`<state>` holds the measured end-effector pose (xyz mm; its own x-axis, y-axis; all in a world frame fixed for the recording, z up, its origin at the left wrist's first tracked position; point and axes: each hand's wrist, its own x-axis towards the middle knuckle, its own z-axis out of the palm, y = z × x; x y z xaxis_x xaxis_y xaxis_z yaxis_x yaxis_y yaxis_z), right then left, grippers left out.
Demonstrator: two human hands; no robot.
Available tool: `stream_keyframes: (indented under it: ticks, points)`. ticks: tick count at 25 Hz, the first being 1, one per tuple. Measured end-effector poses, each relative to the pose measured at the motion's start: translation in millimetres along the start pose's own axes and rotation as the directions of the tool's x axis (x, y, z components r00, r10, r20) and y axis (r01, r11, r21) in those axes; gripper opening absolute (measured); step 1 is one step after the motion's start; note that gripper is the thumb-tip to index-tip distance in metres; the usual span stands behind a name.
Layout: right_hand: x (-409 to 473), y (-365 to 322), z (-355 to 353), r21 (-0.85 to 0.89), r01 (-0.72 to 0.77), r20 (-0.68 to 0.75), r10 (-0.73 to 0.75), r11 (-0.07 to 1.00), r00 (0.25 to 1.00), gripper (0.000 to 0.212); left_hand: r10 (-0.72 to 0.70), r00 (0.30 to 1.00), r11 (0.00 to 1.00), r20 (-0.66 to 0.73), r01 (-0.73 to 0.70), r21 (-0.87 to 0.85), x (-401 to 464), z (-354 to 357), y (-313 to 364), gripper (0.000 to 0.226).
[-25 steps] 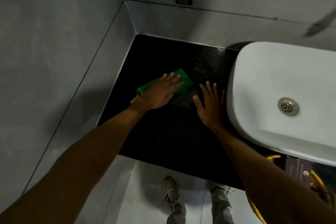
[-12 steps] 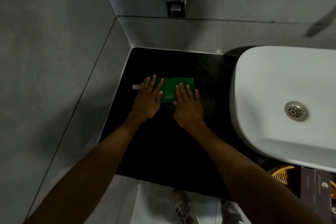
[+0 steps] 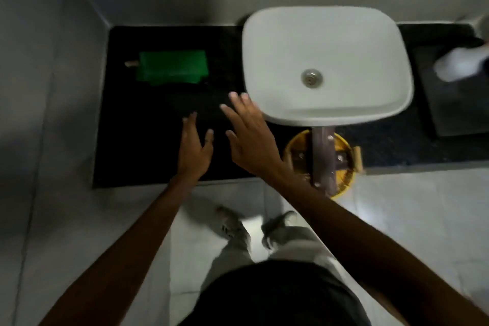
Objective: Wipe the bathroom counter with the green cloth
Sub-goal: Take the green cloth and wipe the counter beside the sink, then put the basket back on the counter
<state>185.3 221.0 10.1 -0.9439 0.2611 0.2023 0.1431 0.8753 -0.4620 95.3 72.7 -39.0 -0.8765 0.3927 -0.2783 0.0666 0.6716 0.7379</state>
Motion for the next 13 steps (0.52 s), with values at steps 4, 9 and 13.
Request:
stream_keyframes:
  ticks: [4, 9, 13]
  points:
    - [-116.5, 77.6, -73.2, -0.011, -0.574, -0.284, 0.548, 0.818, 0.787, 0.048, -0.017, 0.948, 0.997, 0.319, 0.042, -0.071, -63.9, 75.9, 57.2, 0.063]
    - [-176.2, 144.2, -104.3, 0.013, -0.945, 0.157, 0.933, 0.327, 0.325, 0.021, -0.158, 0.904, 0.984, 0.397, 0.11, 0.141, -104.0, 128.4, 98.8, 0.032]
    - [-125.1, 97.0, -66.5, 0.08, -0.773, 0.336, 0.713, 0.629, 0.615, 0.017, -0.252, 0.956, 0.951, 0.149, 0.216, 0.221, -91.8, 42.7, 75.2, 0.021]
